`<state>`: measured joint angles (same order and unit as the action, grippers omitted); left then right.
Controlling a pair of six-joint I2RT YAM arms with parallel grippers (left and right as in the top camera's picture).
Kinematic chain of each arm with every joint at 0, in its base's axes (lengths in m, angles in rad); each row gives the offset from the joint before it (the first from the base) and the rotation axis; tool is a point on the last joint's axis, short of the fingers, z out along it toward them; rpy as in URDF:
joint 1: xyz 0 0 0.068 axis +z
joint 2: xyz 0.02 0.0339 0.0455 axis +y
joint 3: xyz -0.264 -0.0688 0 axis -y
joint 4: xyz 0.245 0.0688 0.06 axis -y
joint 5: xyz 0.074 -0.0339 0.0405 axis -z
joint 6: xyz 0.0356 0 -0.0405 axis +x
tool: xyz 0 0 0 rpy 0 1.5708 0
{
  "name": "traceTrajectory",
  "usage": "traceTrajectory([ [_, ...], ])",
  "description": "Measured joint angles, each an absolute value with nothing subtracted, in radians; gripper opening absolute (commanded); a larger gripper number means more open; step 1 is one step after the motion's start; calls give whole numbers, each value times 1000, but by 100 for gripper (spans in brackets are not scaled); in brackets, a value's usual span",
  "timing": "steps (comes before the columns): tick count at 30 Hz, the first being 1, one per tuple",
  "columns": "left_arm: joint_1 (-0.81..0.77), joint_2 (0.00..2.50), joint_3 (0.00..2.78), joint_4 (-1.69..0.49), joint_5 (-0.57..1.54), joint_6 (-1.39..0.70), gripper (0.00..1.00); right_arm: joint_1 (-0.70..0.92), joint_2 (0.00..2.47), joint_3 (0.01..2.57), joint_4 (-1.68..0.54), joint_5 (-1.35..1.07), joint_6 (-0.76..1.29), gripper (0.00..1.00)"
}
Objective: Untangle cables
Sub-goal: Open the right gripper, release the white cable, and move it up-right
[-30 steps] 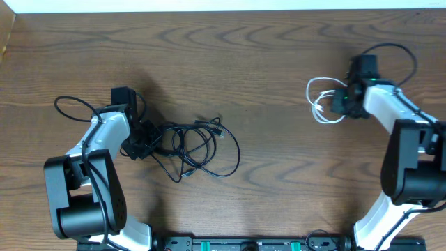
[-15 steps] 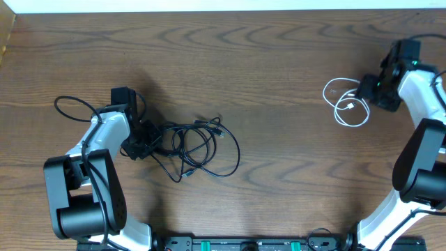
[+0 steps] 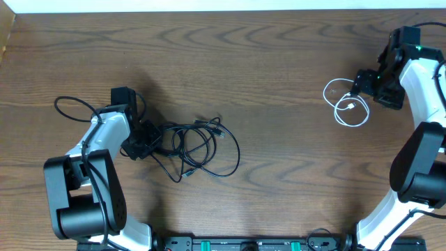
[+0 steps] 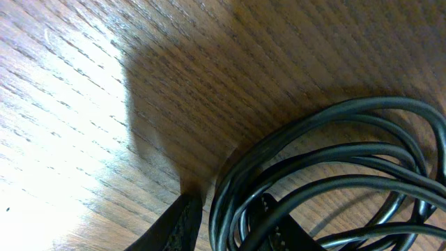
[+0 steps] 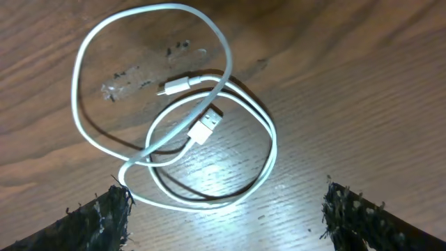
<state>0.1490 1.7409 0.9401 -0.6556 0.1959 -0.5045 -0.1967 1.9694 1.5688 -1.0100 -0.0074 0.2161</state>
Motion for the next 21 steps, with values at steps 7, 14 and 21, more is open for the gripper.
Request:
traceTrajectory([
  [7,149,1740,939,-655,196,-505,30,-199,1969,1414,-830,16,216,86],
  [14,149,1739,937,-653,196,-505,30,-210,1970,1265,-773,26,215,67],
  [21,149,1739,937,-653,196,-505,29,-232,1948,1220,-705,67,217,2],
])
